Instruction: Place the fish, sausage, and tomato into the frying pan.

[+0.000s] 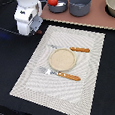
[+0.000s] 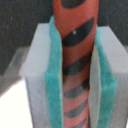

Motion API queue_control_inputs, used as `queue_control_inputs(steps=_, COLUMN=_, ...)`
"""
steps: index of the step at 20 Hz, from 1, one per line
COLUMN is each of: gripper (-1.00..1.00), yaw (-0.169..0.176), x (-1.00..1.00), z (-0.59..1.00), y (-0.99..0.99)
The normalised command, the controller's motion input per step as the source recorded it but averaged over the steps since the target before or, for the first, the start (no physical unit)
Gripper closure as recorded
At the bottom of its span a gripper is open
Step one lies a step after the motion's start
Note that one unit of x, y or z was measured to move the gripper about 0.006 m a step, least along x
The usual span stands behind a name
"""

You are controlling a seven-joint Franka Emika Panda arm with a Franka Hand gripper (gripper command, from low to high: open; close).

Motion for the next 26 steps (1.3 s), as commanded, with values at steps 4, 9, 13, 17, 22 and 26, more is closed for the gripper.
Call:
queue_control_inputs(steps=4, gripper=1.00, yaw=0.059, x=0.37, z=1.00, y=0.00)
queue_control_inputs(steps=9, gripper=1.00, yaw=0.069, x=0.61, z=1.00, y=0.07)
queue_control_inputs(steps=13, gripper=1.00, yaw=0.071, x=0.80, z=1.00, y=0.32)
queue_control_inputs(steps=17, gripper=1.00, yaw=0.056, x=0.71, z=1.00, y=0.69)
queue_control_inputs(steps=22, gripper=1.00, yaw=0.079, x=0.26, z=0.71, y=0.81)
queue_control_inputs(steps=26, gripper=1.00, yaw=0.071, x=0.23, z=0.49, y=0.81)
